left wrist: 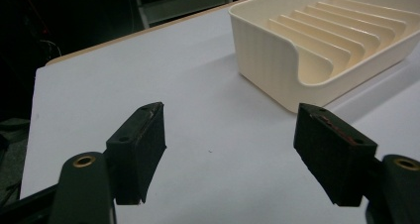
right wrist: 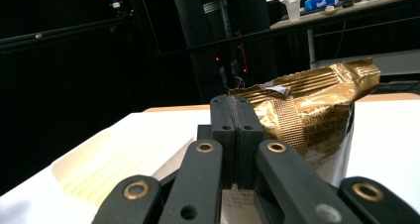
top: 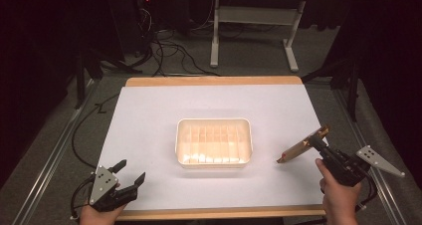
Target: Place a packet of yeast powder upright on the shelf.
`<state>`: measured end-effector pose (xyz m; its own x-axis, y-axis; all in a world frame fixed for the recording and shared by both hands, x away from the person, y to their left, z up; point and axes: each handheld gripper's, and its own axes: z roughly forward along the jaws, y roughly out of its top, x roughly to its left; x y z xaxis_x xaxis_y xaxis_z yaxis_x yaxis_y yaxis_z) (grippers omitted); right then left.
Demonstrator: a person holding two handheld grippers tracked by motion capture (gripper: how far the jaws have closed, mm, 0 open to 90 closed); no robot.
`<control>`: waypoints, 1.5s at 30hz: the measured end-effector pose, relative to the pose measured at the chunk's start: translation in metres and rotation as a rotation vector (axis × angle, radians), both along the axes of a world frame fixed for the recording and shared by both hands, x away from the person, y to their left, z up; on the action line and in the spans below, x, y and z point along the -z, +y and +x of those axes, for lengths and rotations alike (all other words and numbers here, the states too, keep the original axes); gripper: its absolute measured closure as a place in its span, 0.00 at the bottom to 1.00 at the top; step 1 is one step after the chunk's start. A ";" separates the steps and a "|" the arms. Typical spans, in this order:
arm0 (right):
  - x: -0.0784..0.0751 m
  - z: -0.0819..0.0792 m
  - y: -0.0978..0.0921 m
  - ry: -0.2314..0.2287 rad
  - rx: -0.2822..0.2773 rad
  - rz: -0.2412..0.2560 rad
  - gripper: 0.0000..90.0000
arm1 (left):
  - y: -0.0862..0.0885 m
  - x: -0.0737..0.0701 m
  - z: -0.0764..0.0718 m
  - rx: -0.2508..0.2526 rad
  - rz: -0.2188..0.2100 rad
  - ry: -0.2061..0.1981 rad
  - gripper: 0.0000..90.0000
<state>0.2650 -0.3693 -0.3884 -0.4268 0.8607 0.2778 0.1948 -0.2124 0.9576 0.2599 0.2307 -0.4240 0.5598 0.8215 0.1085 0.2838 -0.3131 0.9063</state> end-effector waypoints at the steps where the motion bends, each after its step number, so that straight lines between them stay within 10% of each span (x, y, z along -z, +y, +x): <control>1: -0.001 0.000 0.001 -0.005 -0.001 -0.003 1.00 | 0.000 0.000 0.000 0.000 0.001 0.000 0.32; 27: -0.016 0.014 0.032 -0.033 -0.113 -0.048 1.00 | 0.010 -0.001 -0.007 -0.025 -0.001 -0.005 0.32; 45: -0.064 0.019 0.058 -0.093 -0.214 -0.056 1.00 | 0.011 0.000 -0.006 -0.031 -0.013 0.001 0.32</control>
